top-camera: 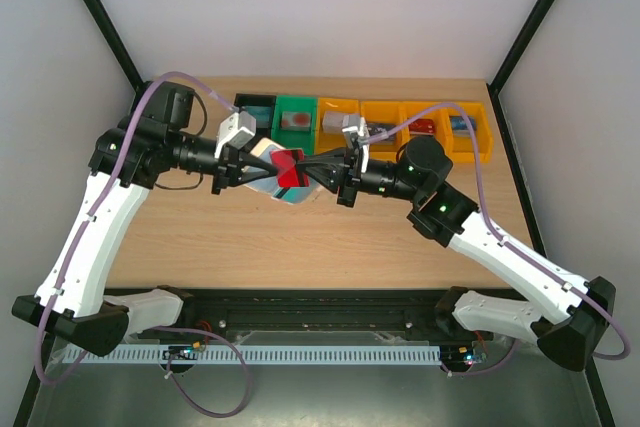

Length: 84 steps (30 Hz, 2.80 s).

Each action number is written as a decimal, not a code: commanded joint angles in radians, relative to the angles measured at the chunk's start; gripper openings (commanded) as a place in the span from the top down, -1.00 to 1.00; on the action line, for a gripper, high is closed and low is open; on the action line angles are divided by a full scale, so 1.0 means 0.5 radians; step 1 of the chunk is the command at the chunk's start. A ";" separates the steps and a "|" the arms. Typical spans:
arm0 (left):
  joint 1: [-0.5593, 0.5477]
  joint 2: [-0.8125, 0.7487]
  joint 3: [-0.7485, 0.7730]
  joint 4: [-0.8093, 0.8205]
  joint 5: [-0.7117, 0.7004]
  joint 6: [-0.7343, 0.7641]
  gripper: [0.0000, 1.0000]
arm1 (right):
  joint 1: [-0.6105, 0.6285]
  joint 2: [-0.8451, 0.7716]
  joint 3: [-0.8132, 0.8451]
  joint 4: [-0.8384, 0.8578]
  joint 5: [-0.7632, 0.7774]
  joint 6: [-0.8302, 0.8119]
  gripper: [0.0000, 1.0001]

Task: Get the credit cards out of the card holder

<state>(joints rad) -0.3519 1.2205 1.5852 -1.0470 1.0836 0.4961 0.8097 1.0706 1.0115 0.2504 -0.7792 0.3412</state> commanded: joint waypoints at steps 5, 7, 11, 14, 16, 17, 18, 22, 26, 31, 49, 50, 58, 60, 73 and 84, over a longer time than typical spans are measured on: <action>0.032 -0.033 0.010 -0.023 0.080 0.031 0.95 | -0.040 -0.039 -0.006 -0.059 0.049 -0.055 0.97; 0.035 -0.032 0.001 0.009 0.071 -0.005 0.95 | -0.043 -0.033 -0.012 -0.061 0.044 -0.040 0.97; 0.047 -0.024 -0.041 0.101 0.079 -0.106 0.96 | -0.043 0.052 -0.009 -0.013 -0.108 0.046 0.97; 0.050 -0.009 -0.056 0.146 0.076 -0.157 0.95 | -0.042 0.115 0.007 -0.006 -0.150 0.079 0.97; 0.056 -0.008 -0.054 0.154 0.076 -0.164 0.95 | -0.041 0.134 0.005 0.001 -0.144 0.078 0.97; 0.056 -0.008 -0.053 0.153 0.081 -0.164 0.95 | -0.043 0.138 0.001 0.011 -0.148 0.083 0.97; 0.059 -0.008 -0.053 0.155 0.077 -0.164 0.95 | -0.042 0.140 -0.004 0.020 -0.151 0.087 0.96; 0.074 -0.007 -0.073 0.182 0.075 -0.193 0.95 | -0.043 0.126 -0.004 0.001 -0.139 0.069 0.97; 0.098 -0.011 -0.134 0.262 -0.001 -0.298 0.95 | -0.083 0.005 -0.022 -0.164 0.278 0.004 0.97; 0.169 -0.008 -0.277 0.401 -0.012 -0.444 0.95 | -0.376 -0.055 -0.119 -0.229 0.250 0.163 0.97; 0.442 0.098 -1.748 2.154 -0.135 -2.044 0.95 | -0.602 -0.071 -0.188 -0.226 0.199 0.257 0.97; 0.447 0.131 -1.823 2.220 -0.205 -2.117 0.95 | -0.601 -0.068 -0.193 -0.218 0.196 0.261 0.97; 0.527 0.379 -2.160 2.585 -0.447 -2.454 0.95 | -0.601 -0.049 -0.199 -0.225 0.179 0.262 0.97; 0.552 0.386 -2.177 2.491 -0.575 -2.398 0.95 | -0.601 -0.047 -0.196 -0.222 0.172 0.260 0.97; 0.637 0.455 -2.126 2.043 -1.268 -2.087 0.19 | -0.601 -0.074 -0.178 -0.229 0.135 0.254 0.97; 1.277 0.191 -1.877 1.711 -1.325 -2.073 -0.54 | -0.601 -0.066 -0.140 -0.230 0.007 0.272 0.97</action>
<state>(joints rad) 0.2024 1.3724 0.5594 -0.0982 0.3832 -0.5556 0.5117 1.0435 0.9150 0.1371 -0.7204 0.4648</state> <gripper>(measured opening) 0.749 0.017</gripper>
